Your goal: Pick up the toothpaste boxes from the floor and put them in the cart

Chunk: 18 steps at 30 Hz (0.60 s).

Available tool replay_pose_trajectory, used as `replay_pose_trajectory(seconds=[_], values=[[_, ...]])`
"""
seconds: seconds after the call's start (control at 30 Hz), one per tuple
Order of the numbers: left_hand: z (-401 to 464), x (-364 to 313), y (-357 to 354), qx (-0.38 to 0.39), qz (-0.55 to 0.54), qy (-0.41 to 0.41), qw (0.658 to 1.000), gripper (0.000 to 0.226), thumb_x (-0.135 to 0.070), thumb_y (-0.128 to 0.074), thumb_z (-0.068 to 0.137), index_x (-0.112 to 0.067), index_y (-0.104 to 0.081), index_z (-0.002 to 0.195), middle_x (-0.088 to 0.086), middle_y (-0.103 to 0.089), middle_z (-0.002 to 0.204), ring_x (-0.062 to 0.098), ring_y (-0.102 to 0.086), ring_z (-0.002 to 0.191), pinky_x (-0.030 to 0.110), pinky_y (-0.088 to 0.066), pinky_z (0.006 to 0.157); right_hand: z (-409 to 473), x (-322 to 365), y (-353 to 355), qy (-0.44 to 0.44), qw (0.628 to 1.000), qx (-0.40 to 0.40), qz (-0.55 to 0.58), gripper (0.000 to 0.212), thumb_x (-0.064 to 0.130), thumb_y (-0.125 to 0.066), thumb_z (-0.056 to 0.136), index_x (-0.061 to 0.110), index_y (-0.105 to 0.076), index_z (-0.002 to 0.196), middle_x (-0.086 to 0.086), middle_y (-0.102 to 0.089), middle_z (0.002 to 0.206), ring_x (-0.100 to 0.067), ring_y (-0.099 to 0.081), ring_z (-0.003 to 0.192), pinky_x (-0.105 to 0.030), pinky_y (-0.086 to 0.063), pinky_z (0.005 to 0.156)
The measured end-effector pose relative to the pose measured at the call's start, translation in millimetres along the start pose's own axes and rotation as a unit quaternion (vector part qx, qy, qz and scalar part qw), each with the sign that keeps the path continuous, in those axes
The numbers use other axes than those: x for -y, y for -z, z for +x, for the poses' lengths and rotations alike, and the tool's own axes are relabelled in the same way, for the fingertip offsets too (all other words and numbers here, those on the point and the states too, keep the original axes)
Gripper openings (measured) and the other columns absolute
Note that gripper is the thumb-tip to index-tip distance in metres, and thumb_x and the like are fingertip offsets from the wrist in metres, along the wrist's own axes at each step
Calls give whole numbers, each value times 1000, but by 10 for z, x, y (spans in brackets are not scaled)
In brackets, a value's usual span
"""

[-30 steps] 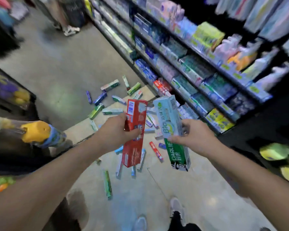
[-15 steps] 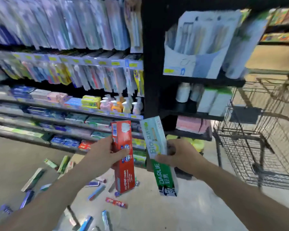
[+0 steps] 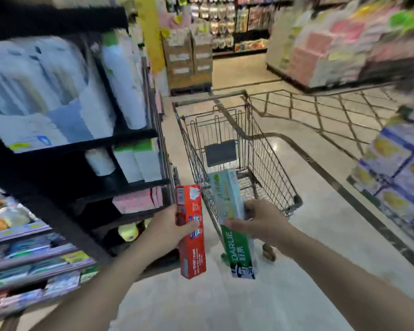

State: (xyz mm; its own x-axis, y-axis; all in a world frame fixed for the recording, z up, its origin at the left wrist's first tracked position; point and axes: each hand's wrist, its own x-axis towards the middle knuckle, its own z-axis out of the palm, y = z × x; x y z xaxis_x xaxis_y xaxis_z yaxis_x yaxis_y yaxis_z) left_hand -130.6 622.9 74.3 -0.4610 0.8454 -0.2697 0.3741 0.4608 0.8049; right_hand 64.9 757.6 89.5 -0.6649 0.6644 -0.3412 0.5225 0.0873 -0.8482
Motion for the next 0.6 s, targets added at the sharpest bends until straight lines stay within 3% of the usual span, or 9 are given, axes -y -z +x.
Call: replay_pose_trajectory(seconds=[0.13, 0.33, 0.5, 0.6], values=[[612, -420, -575, 30, 18, 10, 999, 45, -45, -72, 83, -31, -54, 122, -8, -66, 116, 13, -66, 101, 41, -58, 86, 351, -416, 607, -35, 999, -31, -7, 30, 36, -82, 74, 15, -70, 92, 2, -75, 83, -13, -73, 74, -36, -62, 65], [1539, -678, -1061, 71, 49, 28, 996, 54, -48, -69, 85, -26, -50, 131, -4, -64, 126, 17, -65, 106, 40, -57, 89, 1136, -805, 1056, -90, 994, -54, -9, 36, 36, -82, 74, 11, -68, 96, -2, -73, 92, -18, -72, 78, -35, -62, 63], [2490, -715, -1204, 84, 64, 40, 994, 33, -44, -67, 88, -28, -53, 113, -2, -68, 117, 16, -67, 98, 39, -58, 85, 1924, -901, 1360, -126, 989, -74, -35, 31, 35, -78, 80, 13, -65, 96, -3, -70, 92, -12, -68, 72, -20, -53, 48], [3072, -722, -1290, 84, 83, 60, 991, 36, -44, -66, 89, -21, -58, 115, -1, -69, 115, 16, -67, 96, 28, -53, 79, 2466, -974, 1523, -149, 984, -84, -48, 30, 33, -76, 82, 10, -63, 96, -2, -67, 88, -8, -65, 67, -16, -50, 45]])
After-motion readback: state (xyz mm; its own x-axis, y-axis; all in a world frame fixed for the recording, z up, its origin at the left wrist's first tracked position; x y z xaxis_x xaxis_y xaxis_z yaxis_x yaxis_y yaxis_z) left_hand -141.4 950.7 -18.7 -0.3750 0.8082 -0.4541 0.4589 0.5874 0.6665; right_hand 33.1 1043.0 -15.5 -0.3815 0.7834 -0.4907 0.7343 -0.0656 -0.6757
